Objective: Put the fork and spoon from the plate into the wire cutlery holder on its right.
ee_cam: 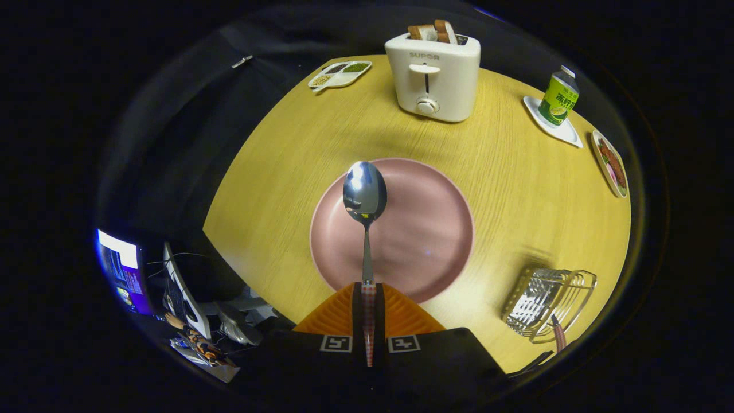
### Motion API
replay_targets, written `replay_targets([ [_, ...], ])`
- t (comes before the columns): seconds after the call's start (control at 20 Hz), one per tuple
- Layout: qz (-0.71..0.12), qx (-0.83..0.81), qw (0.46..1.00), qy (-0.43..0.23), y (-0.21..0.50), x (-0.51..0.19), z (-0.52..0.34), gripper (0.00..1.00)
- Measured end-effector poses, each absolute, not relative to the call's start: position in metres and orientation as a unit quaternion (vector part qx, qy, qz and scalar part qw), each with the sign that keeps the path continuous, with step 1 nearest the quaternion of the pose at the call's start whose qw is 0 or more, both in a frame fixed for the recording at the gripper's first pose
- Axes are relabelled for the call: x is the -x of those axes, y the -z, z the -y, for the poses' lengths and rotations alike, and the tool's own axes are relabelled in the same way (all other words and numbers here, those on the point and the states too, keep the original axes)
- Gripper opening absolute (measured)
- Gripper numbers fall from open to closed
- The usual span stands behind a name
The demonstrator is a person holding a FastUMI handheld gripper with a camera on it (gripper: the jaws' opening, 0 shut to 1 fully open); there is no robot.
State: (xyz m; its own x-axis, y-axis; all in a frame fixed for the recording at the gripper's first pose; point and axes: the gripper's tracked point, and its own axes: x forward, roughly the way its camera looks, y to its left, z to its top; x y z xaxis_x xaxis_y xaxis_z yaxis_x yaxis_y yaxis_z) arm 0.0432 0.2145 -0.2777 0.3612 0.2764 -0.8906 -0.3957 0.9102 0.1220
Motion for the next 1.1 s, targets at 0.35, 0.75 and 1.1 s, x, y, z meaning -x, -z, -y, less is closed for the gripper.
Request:
replay_targets([
  [0.35, -0.535, 0.053, 0.82, -0.195, 0.205, 0.001, -0.141, 0.08],
  [0.75, -0.61, 0.15, 0.761, -0.164, 0.182, 0.019, -0.03, 0.08],
  [1.1, -0.695, 0.219, 0.663, -0.169, 0.204, 0.005, 0.024, 0.08],
])
